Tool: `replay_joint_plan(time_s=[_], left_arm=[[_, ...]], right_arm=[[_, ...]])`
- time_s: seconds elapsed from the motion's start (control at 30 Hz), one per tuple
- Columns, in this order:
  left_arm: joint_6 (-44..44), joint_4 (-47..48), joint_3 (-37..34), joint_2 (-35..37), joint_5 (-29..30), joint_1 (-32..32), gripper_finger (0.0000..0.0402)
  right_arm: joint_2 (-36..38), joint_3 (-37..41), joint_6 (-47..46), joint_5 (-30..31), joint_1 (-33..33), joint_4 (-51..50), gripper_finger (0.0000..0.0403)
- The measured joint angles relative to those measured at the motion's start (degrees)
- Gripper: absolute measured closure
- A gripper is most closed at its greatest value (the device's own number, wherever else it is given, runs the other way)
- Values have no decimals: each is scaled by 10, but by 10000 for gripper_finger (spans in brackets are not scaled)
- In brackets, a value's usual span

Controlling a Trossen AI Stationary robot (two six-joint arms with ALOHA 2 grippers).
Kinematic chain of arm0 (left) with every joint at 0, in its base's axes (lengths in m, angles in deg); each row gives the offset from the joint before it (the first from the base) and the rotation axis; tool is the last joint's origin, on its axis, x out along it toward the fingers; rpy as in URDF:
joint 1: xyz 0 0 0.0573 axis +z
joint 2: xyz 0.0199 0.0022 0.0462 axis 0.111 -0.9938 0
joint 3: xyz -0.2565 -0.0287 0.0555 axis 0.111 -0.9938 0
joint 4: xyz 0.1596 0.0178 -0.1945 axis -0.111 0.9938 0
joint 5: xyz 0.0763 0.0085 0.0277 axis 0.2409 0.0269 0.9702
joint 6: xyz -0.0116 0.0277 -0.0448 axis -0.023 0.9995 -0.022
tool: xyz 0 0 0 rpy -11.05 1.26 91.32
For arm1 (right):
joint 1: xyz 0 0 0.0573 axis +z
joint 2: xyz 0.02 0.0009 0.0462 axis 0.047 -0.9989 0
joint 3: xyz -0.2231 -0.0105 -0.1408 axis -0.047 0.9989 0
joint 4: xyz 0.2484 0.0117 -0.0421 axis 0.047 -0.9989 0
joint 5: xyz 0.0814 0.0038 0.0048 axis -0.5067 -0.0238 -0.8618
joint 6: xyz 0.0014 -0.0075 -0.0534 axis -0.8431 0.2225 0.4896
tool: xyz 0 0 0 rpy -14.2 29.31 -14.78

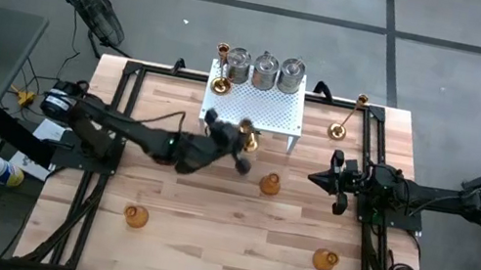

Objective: Pick & Place candle stick holders
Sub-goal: Put the middle left gold candlestick holder on the shelf

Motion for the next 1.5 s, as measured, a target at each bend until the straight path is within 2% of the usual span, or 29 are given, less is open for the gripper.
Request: replay_joint_plan(time_s=[0.2, 0.3, 0.73, 1.03, 1.5], left_arm=[[-74, 77, 28, -9, 25, 67, 389], [-101, 87, 42, -18, 28, 92, 389], [-108, 120, 144, -113, 16, 165, 388], [-114, 155, 196, -153, 15, 195, 388], [-187, 205, 197, -153, 34, 216, 388]], right_arm=[[0, 0, 0, 0, 0, 0, 400], [0, 0, 0, 0, 0, 0, 400], [0, 0, 0, 1, 0, 0, 400], [0, 0, 0, 1, 0, 0, 400], [0, 0, 0, 2, 0, 0, 400]])
